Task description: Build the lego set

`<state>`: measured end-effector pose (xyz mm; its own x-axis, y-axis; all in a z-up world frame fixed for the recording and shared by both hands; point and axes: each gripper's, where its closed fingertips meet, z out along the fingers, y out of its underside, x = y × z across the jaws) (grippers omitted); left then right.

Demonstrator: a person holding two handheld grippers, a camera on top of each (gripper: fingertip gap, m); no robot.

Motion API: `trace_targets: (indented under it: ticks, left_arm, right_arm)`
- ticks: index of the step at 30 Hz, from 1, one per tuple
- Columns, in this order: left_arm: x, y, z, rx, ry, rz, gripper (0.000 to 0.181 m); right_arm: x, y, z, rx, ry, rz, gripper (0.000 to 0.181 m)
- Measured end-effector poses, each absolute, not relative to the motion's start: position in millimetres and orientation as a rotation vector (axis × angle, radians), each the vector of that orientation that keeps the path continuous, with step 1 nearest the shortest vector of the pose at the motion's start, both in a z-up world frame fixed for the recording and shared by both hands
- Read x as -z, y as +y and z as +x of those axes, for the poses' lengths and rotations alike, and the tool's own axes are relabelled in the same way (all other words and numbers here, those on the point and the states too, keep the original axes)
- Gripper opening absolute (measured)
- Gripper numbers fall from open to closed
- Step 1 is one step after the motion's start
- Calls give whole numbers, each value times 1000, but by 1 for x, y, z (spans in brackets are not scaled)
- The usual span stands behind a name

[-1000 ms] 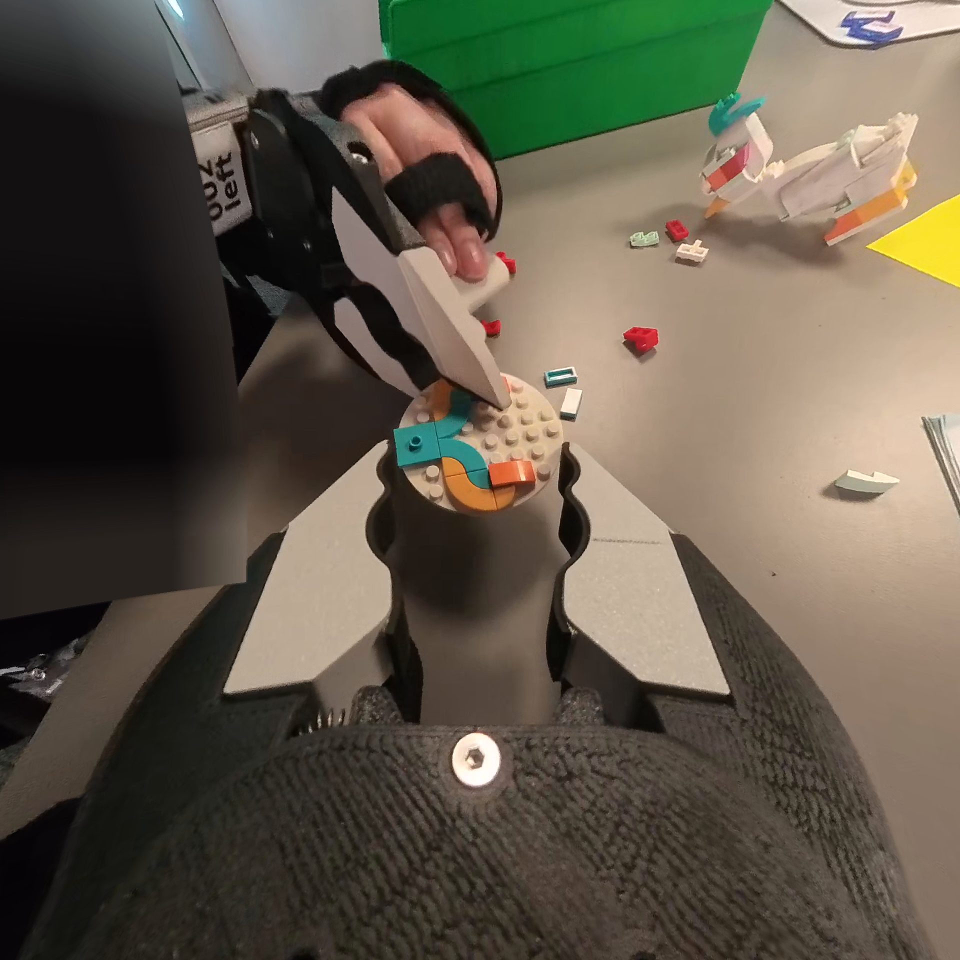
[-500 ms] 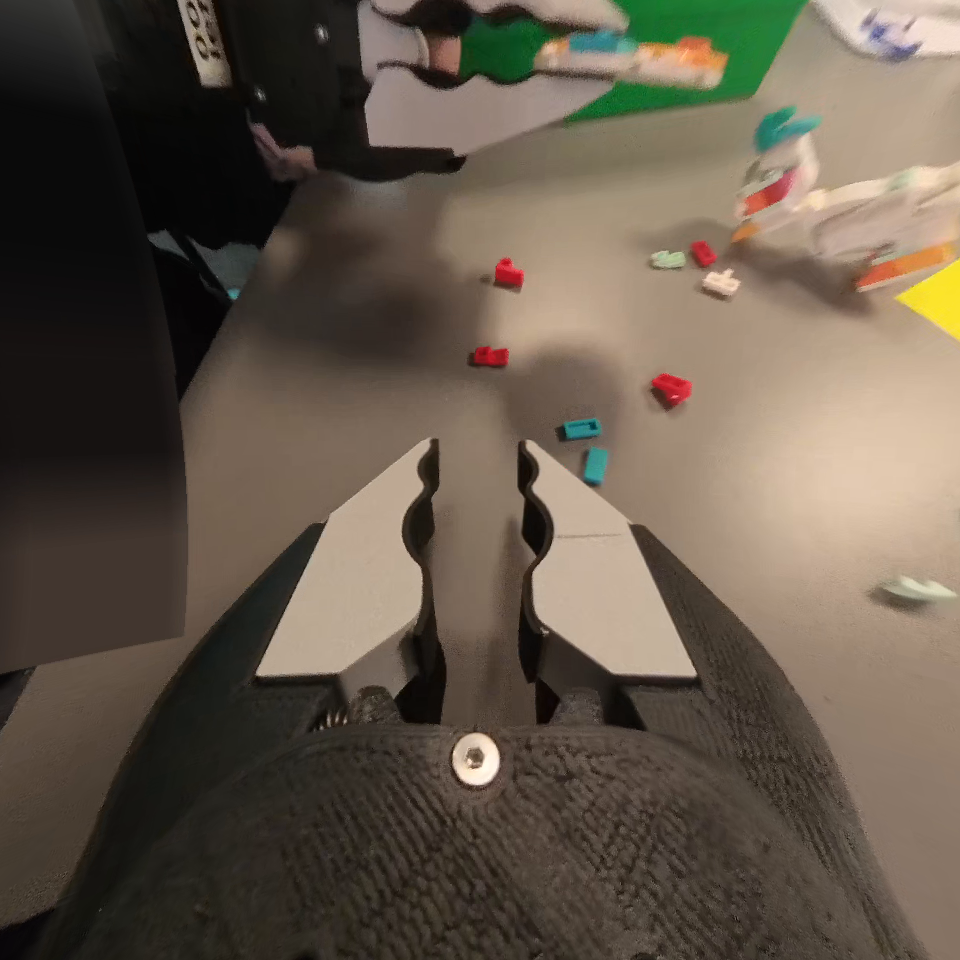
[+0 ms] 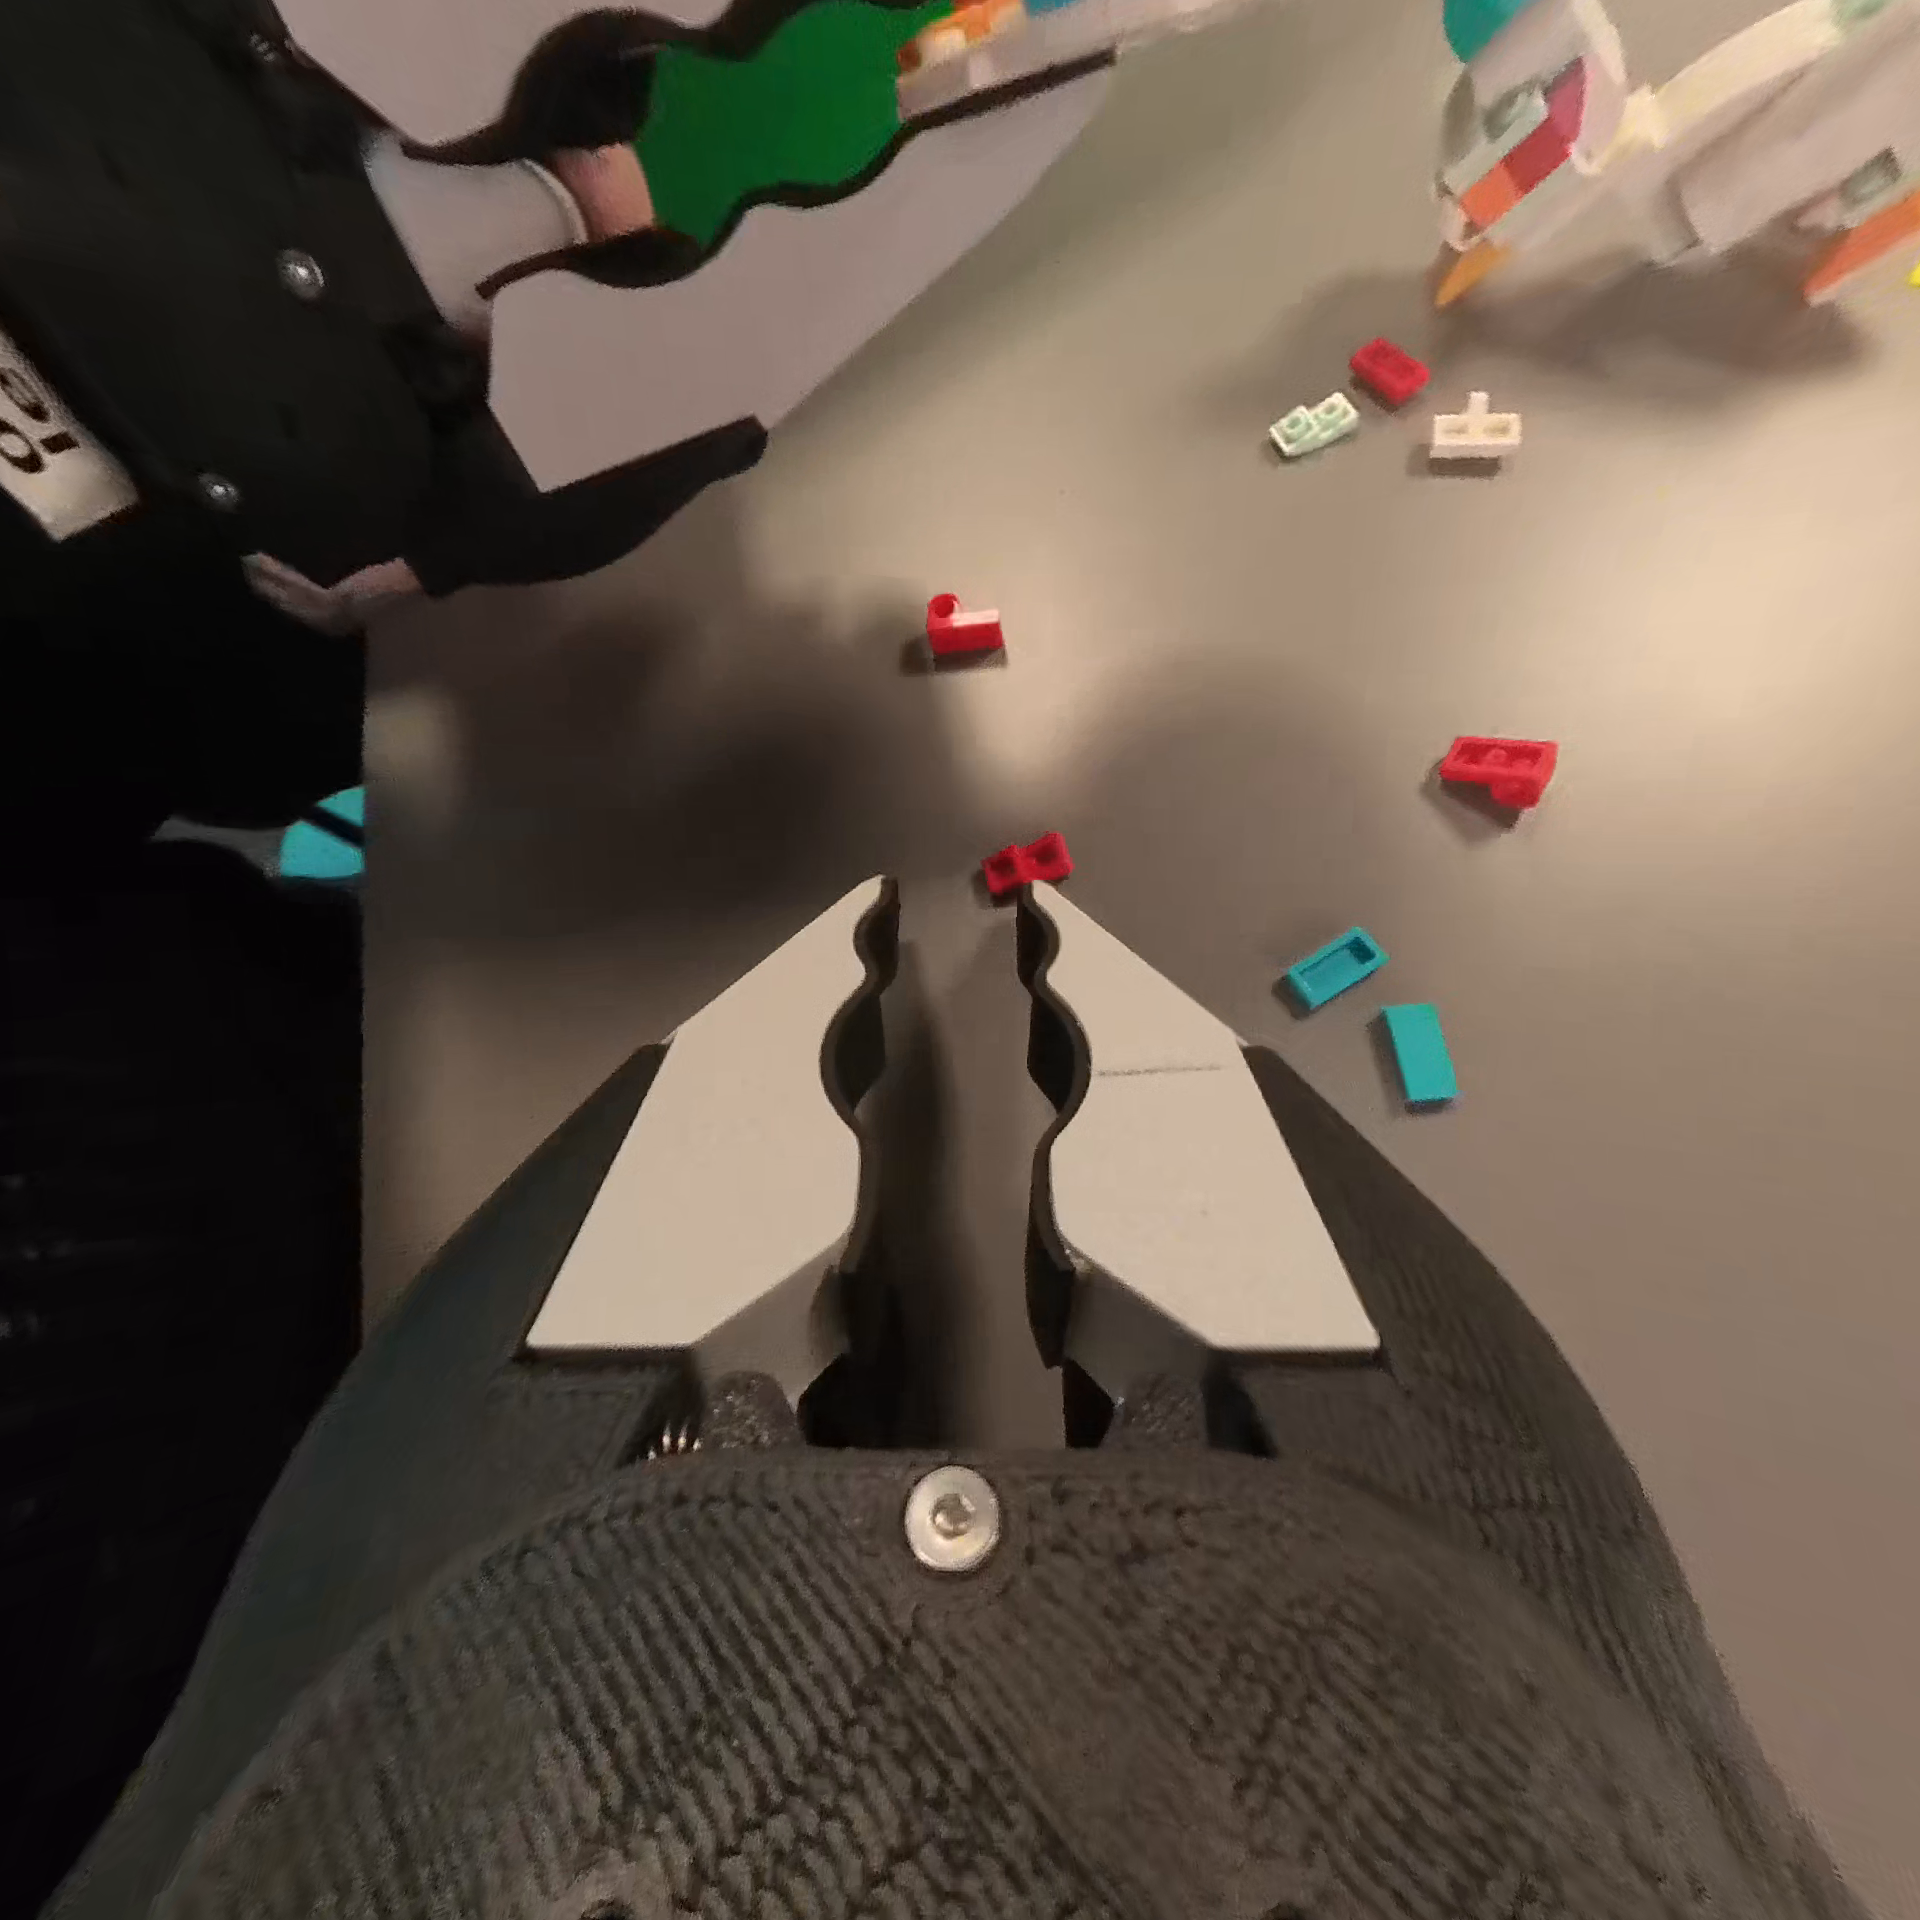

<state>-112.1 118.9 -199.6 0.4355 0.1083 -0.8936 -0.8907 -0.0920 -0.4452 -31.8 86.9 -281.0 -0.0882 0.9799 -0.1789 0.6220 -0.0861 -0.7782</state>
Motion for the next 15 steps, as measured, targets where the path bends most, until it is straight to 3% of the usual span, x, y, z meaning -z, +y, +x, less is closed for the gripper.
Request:
trace_targets:
  ticks: [15]
  left_arm:
    - [198, 122, -119, -873, 681, -1453, 9]
  right_arm:
    - [281, 77, -79, -859, -1812, -1594, 23]
